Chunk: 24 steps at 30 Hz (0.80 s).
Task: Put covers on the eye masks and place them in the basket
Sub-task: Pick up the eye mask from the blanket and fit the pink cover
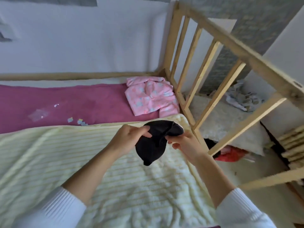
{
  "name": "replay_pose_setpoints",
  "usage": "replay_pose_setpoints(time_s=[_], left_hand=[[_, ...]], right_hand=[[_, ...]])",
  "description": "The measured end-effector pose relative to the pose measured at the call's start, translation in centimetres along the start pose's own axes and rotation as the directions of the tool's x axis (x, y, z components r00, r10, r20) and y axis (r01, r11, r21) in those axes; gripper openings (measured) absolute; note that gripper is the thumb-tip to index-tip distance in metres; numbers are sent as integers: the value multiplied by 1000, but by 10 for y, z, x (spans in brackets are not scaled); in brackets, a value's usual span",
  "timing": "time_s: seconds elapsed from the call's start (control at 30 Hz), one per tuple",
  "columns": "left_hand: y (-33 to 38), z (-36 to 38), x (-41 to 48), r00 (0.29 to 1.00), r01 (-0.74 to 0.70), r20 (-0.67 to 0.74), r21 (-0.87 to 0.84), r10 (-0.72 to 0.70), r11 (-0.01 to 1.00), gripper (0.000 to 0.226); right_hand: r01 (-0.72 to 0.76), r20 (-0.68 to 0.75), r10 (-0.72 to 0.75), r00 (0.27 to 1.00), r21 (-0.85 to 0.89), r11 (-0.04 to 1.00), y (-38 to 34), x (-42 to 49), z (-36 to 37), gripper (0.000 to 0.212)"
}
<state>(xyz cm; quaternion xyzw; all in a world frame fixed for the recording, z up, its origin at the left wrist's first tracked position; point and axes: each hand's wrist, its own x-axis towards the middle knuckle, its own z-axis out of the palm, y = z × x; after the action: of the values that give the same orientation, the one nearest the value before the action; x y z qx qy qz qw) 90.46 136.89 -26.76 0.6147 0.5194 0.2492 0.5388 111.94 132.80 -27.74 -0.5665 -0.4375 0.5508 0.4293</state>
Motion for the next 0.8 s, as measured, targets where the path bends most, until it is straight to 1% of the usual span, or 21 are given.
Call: replay_pose_setpoints(time_s=[0.07,0.1,0.13,0.17,0.2,0.27,0.3,0.33,0.4,0.47,0.5,0.53,0.6,0.63,0.67,0.7,0.77,0.8], left_hand=[[18,-12,-16,998,68,11,-66,-67,996,63],[26,-17,-22,996,94,12,-89,-93,992,68],[33,-21,-27,994,109,4,-98,-109,989,69],[40,-24,-31,994,108,-15,-112,-111,988,64],[45,-27,-34,993,97,-48,-138,-104,986,53],[53,-29,-39,988,63,-129,-186,-88,981,33],[56,-31,-40,984,52,-156,-203,-85,978,34],[58,-31,-40,982,47,-168,-221,-86,974,42],[64,-32,-42,976,37,-199,-225,-83,974,56],[66,-30,-42,978,3,-203,-212,-47,977,57],[67,-27,-42,979,-31,-203,-208,-12,978,52],[68,-26,-42,975,-72,-221,-205,26,976,45],[68,-23,-42,959,-146,-271,-220,83,964,28],[68,-23,-42,952,-164,-294,-241,89,957,17],[68,-23,-43,947,-171,-310,-264,84,949,7],[69,-22,-44,944,-180,-322,-295,80,938,2],[70,-21,-43,942,-193,-326,-334,79,923,5],[70,-20,-43,949,-189,-305,-347,80,919,4]], right_hand=[[117,-54,-122,991,-80,990,-21,-10,18,23],[161,-72,-170,983,-113,980,-30,-15,26,29],[198,-91,-211,973,-130,972,-38,-19,34,32],[223,-122,-239,963,-127,966,-45,-23,40,31],[246,-172,-261,950,-105,964,-50,-27,46,29],[278,-307,-280,910,-51,959,-56,-35,54,27],[281,-345,-272,898,-24,959,-59,-38,56,26],[275,-339,-253,906,15,961,-60,-40,58,23],[233,-214,-214,953,70,970,-62,-44,61,19],[194,-88,-187,978,82,978,-64,-48,65,23],[185,-54,-179,982,117,976,-64,-50,65,26],[173,-23,-172,985,194,966,-65,-53,65,26],[107,55,-140,989,402,910,-69,-55,59,32],[65,98,-126,987,475,878,-71,-57,56,29],[29,121,-104,987,504,863,-72,-57,54,21],[7,117,-73,990,489,872,-73,-58,52,18],[-17,41,3,999,359,933,-72,-54,49,30],[-26,-6,29,1000,298,954,-72,-52,49,33]])
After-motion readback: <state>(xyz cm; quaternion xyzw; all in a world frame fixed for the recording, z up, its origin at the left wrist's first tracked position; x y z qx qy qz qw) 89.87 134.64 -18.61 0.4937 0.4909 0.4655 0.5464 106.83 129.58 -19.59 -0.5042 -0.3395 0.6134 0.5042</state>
